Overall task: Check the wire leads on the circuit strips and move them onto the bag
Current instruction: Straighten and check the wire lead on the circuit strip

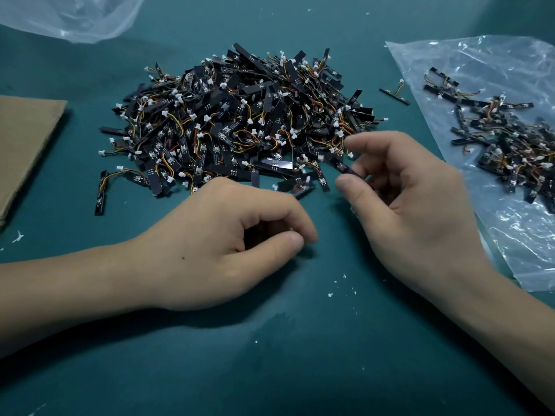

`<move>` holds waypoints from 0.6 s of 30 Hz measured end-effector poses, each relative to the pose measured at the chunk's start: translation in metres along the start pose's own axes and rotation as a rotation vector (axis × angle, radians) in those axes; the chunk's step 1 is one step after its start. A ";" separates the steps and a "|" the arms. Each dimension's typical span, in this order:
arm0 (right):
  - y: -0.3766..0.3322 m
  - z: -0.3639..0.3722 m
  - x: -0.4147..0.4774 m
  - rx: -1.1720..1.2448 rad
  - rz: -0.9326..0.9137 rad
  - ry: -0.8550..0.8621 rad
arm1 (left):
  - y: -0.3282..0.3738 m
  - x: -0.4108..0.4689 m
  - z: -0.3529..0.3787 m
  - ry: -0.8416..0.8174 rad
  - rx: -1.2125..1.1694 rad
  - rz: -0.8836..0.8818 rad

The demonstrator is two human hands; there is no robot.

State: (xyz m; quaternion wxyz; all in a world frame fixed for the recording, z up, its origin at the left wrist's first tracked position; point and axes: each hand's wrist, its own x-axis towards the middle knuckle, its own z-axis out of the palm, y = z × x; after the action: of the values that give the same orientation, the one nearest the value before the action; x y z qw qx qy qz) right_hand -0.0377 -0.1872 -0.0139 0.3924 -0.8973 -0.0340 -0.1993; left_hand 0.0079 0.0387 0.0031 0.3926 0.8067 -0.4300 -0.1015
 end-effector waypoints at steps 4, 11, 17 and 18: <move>-0.005 -0.001 0.000 0.067 0.008 0.054 | -0.002 0.000 0.002 0.035 -0.039 -0.033; -0.017 -0.004 -0.007 0.008 -0.244 -0.239 | -0.001 0.002 -0.001 0.063 -0.179 -0.081; -0.016 -0.006 -0.005 -0.085 -0.301 -0.403 | 0.004 0.002 -0.004 -0.009 -0.020 0.017; -0.016 -0.006 -0.005 -0.101 -0.308 -0.435 | 0.003 0.002 -0.004 -0.001 -0.001 0.027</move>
State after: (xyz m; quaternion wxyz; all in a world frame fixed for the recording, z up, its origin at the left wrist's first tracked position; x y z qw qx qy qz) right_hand -0.0479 -0.1801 -0.0007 0.2959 -0.9216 -0.2436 -0.0606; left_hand 0.0089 0.0382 0.0080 0.3941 0.8006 -0.4408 -0.0968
